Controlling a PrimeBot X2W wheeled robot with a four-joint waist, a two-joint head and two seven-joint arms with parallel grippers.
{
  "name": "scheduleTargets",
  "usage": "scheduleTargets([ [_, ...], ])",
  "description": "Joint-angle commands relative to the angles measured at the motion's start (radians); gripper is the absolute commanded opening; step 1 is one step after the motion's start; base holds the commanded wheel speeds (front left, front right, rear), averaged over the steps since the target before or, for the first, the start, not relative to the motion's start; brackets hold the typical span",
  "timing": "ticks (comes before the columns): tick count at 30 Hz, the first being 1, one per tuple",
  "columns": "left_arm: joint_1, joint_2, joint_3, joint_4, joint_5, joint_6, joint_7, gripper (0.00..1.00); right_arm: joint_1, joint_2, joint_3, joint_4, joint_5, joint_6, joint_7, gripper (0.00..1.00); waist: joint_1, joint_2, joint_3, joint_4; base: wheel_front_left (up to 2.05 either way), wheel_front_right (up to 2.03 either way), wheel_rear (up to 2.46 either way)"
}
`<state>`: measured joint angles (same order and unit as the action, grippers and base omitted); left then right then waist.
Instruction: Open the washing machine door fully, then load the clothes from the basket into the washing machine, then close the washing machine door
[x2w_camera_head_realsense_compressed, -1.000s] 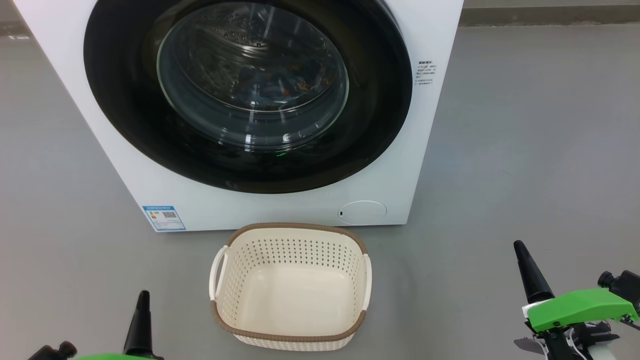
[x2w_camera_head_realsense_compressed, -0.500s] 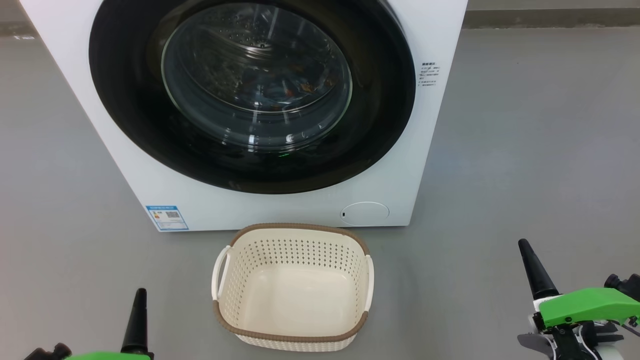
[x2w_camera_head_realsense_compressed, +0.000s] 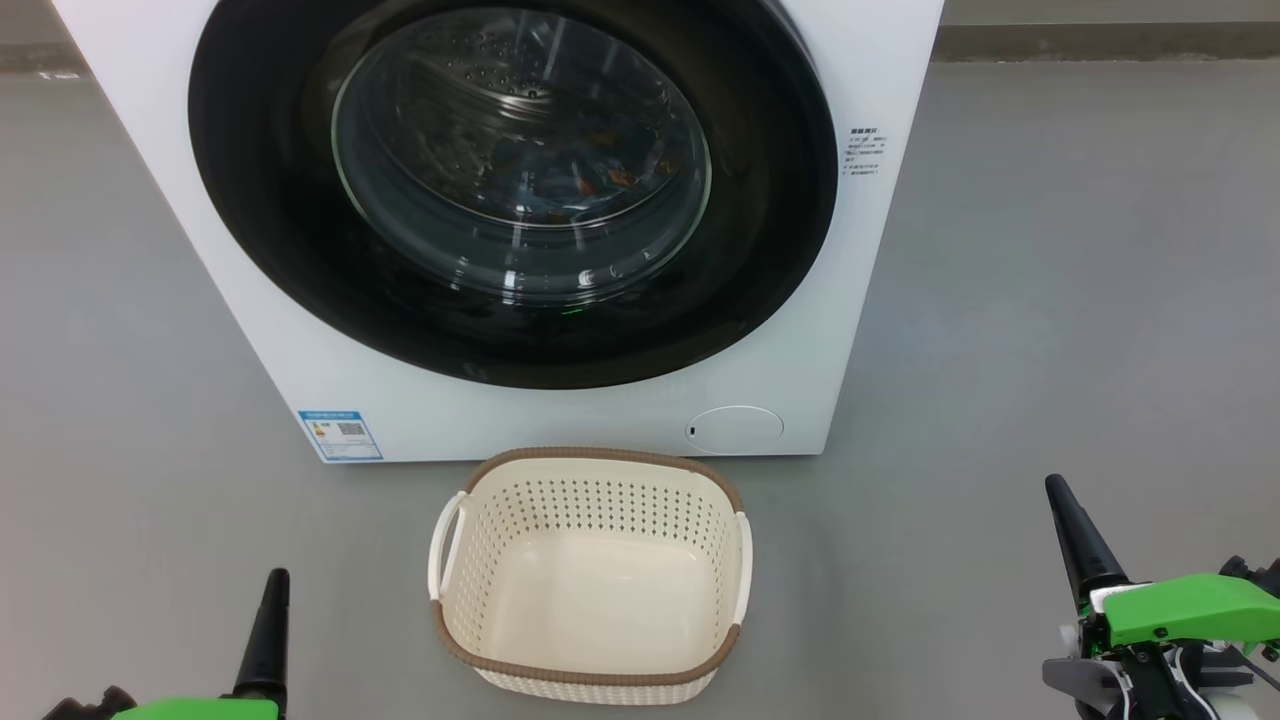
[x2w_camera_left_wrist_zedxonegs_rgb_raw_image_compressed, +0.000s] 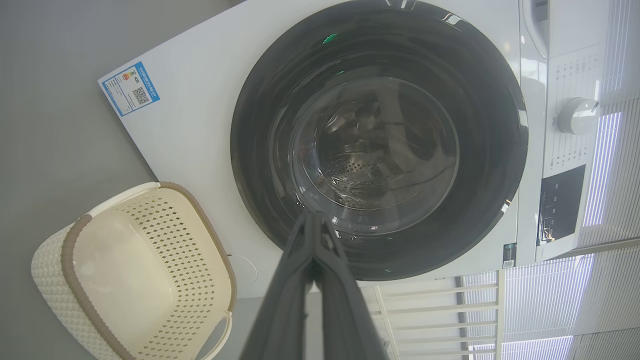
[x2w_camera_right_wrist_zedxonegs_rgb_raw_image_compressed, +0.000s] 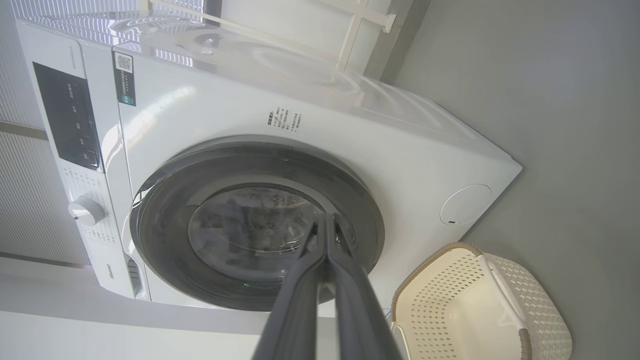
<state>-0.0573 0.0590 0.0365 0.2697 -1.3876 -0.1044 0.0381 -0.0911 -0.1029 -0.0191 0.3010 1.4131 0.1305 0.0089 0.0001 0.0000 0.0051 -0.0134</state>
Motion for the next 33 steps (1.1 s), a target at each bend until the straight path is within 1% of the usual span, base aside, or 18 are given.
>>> scheduleTargets([
  [1, -0.043, 0.007, 0.033, -0.034, -0.021, 0.001, 0.007, 0.00, -0.027, -0.007, 0.004, -0.033, 0.029, 0.001, 0.008, 0.00, 0.0000, 0.0000, 0.000, 0.001, 0.00, 0.00, 0.00],
  [24, -0.053, -0.008, 0.079, -0.055, -0.218, 0.006, 0.075, 0.00, -0.027, 0.016, -0.047, -0.048, 0.235, 0.000, 0.066, 0.00, 0.0000, 0.0000, -0.006, 0.013, 0.00, 0.00, 0.00],
  [33, -0.053, -0.009, 0.079, -0.055, -0.220, 0.006, 0.075, 0.00, -0.027, 0.016, -0.046, -0.049, 0.237, 0.000, 0.066, 0.00, 0.0000, 0.0000, -0.006, 0.013, 0.00, 0.00, 0.00],
])
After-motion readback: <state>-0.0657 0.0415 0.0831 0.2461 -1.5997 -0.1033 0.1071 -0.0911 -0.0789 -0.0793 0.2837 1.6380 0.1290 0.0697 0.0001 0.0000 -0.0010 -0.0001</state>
